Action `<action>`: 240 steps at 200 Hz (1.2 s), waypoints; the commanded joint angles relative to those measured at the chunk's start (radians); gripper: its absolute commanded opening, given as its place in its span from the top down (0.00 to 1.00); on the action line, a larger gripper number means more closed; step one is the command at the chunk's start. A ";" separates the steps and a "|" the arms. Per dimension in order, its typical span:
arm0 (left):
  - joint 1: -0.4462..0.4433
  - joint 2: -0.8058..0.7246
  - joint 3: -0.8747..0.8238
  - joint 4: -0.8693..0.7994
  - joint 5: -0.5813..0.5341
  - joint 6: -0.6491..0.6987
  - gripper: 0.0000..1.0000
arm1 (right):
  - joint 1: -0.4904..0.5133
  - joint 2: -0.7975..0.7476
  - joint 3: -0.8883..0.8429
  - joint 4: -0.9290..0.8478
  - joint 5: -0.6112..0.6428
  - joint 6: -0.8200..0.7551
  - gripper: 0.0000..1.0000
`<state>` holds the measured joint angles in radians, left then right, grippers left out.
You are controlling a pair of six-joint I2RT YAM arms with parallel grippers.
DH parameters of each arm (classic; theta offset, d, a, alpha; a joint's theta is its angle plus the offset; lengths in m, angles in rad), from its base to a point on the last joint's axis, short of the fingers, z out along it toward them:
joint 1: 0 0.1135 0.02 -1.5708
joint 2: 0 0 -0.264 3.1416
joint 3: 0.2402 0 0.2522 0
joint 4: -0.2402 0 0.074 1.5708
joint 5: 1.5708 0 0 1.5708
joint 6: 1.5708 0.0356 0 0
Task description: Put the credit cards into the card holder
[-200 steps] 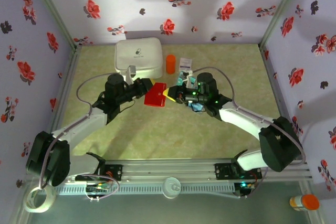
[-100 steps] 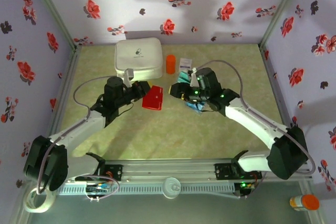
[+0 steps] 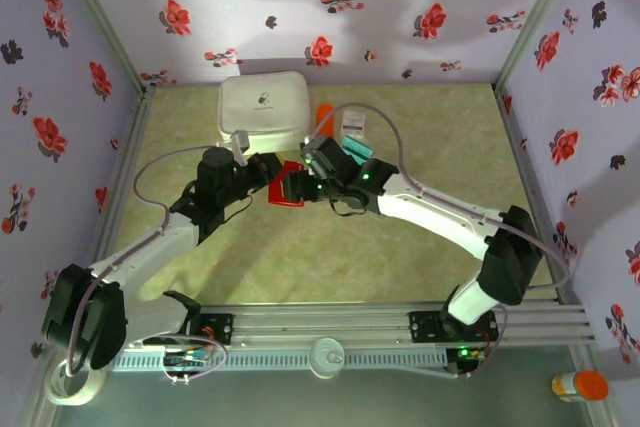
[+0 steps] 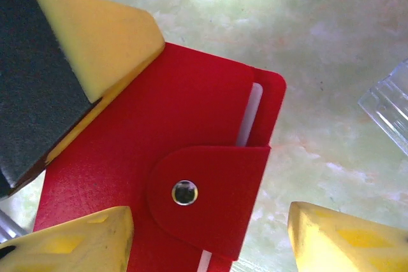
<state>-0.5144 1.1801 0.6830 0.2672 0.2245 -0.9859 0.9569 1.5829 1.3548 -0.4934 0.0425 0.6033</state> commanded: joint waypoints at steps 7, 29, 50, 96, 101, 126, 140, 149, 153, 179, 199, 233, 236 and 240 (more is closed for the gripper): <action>-0.010 -0.025 -0.010 0.009 -0.020 -0.002 1.00 | 0.008 0.042 0.049 0.002 0.076 -0.019 0.34; -0.010 -0.030 -0.015 0.010 -0.023 -0.005 1.00 | 0.017 0.065 0.051 0.003 0.137 -0.014 0.35; -0.011 -0.032 -0.022 0.022 -0.025 -0.017 1.00 | 0.016 0.072 0.024 -0.001 0.235 -0.004 0.40; -0.016 -0.039 -0.020 0.042 -0.024 -0.029 1.00 | 0.014 0.061 -0.069 -0.013 0.382 0.035 0.67; -0.017 -0.040 -0.018 0.042 -0.025 -0.031 1.00 | 0.013 0.061 -0.078 -0.016 0.388 0.037 0.72; -0.019 -0.047 -0.017 0.052 -0.025 -0.039 1.00 | -0.003 0.041 -0.148 0.002 0.381 0.053 0.82; -0.020 -0.050 -0.015 0.050 -0.025 -0.040 1.00 | -0.023 0.012 -0.183 0.002 0.375 0.063 0.81; -0.019 -0.051 -0.014 0.050 -0.027 -0.040 1.00 | -0.033 -0.019 -0.210 0.006 0.363 0.066 0.77; -0.020 -0.051 -0.014 0.050 -0.028 -0.040 1.00 | -0.042 -0.034 -0.220 0.007 0.354 0.069 0.74; -0.019 -0.050 -0.007 0.056 -0.047 -0.059 1.00 | -0.095 -0.172 -0.290 0.004 0.283 0.087 0.57; -0.019 -0.040 0.001 0.091 -0.070 -0.106 1.00 | -0.149 -0.293 -0.356 0.051 0.158 0.113 0.47; -0.019 -0.022 0.003 0.213 -0.126 -0.253 1.00 | -0.219 -0.438 -0.460 0.262 -0.073 0.202 0.34; -0.019 -0.021 0.003 0.222 -0.130 -0.267 1.00 | -0.223 -0.444 -0.471 0.288 -0.094 0.214 0.33; -0.019 -0.019 0.003 0.235 -0.138 -0.285 1.00 | -0.229 -0.450 -0.483 0.323 -0.120 0.232 0.32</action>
<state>-0.5385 1.1545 0.6659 0.3576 0.1513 -1.1366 0.7578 1.1774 0.9390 -0.3660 0.1280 0.7403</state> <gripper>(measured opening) 0.104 0.652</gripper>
